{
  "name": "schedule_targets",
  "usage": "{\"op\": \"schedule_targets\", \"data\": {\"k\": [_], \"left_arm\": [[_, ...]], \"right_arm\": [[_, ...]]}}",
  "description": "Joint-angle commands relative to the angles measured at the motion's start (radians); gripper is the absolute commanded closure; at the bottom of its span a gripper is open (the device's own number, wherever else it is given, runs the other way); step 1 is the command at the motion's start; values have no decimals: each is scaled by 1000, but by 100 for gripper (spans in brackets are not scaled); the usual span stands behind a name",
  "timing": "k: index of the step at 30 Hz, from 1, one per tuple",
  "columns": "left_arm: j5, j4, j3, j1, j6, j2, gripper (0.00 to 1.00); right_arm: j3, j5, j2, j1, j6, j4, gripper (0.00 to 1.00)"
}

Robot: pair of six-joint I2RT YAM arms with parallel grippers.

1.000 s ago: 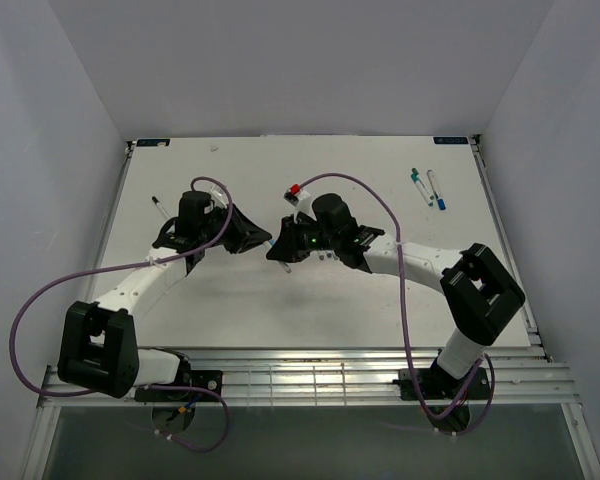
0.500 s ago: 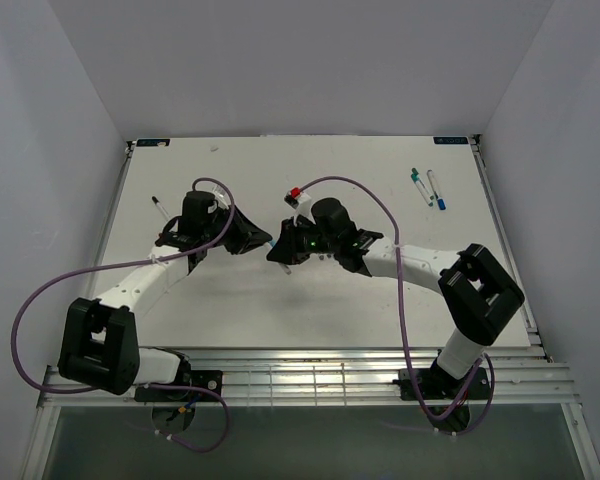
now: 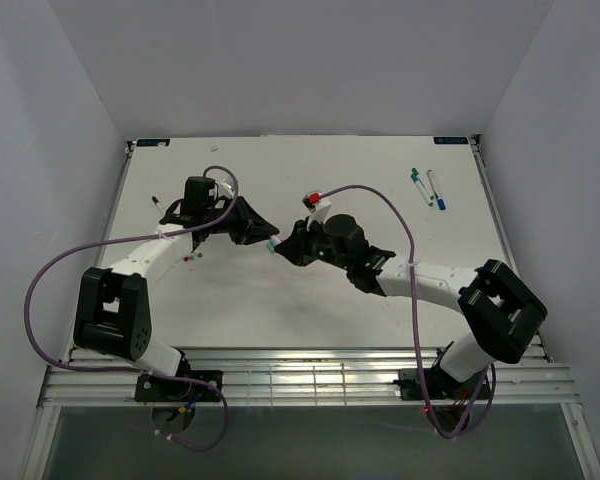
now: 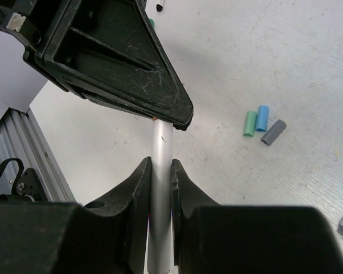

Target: Open the pen caps

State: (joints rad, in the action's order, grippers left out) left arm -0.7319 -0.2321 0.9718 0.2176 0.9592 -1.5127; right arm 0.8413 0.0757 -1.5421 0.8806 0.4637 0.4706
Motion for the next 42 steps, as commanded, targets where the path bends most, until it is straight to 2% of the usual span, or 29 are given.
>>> {"op": "schedule_targets", "data": {"k": [1, 2, 5, 8, 11, 14, 16, 18, 23, 26, 28, 34, 39, 42], "left_arm": [[299, 172, 61, -172, -40, 20, 100], [302, 180, 51, -173, -42, 32, 100], [283, 198, 30, -173, -48, 45, 100], [314, 198, 33, -193, -74, 60, 100], [278, 258, 28, -216, -83, 74, 100], [258, 260, 22, -216, -77, 82, 100], [269, 240, 15, -216, -85, 104, 100], [262, 237, -1, -216, -82, 121, 100], [214, 113, 38, -216, -157, 106, 100], [201, 32, 27, -202, -236, 102, 100], [197, 2, 13, -178, -275, 94, 100], [236, -53, -50, -67, -343, 23, 100], [311, -65, -33, 32, -335, -63, 100], [345, -65, -19, 43, -321, -107, 100]], "right_arm": [[-58, 13, 73, 18, -42, -299, 92], [-44, -25, 74, 21, -48, -335, 92], [-60, -13, 76, 24, -53, -316, 92], [-91, 120, 63, 26, 21, -262, 92], [-174, 377, 59, 34, 131, -65, 92], [-218, 522, 68, 35, 244, 152, 92], [-190, 574, 70, 35, 269, 189, 92], [-185, 559, 95, 35, 277, 198, 92], [-85, 284, 166, 15, 81, -209, 92], [-61, 158, 191, -66, 15, -333, 92], [-54, 151, 188, -151, -35, -355, 92], [2, 59, 142, -305, -106, -434, 92], [21, 24, 50, -385, -151, -432, 92], [25, 7, 5, -410, -180, -428, 92]]}}
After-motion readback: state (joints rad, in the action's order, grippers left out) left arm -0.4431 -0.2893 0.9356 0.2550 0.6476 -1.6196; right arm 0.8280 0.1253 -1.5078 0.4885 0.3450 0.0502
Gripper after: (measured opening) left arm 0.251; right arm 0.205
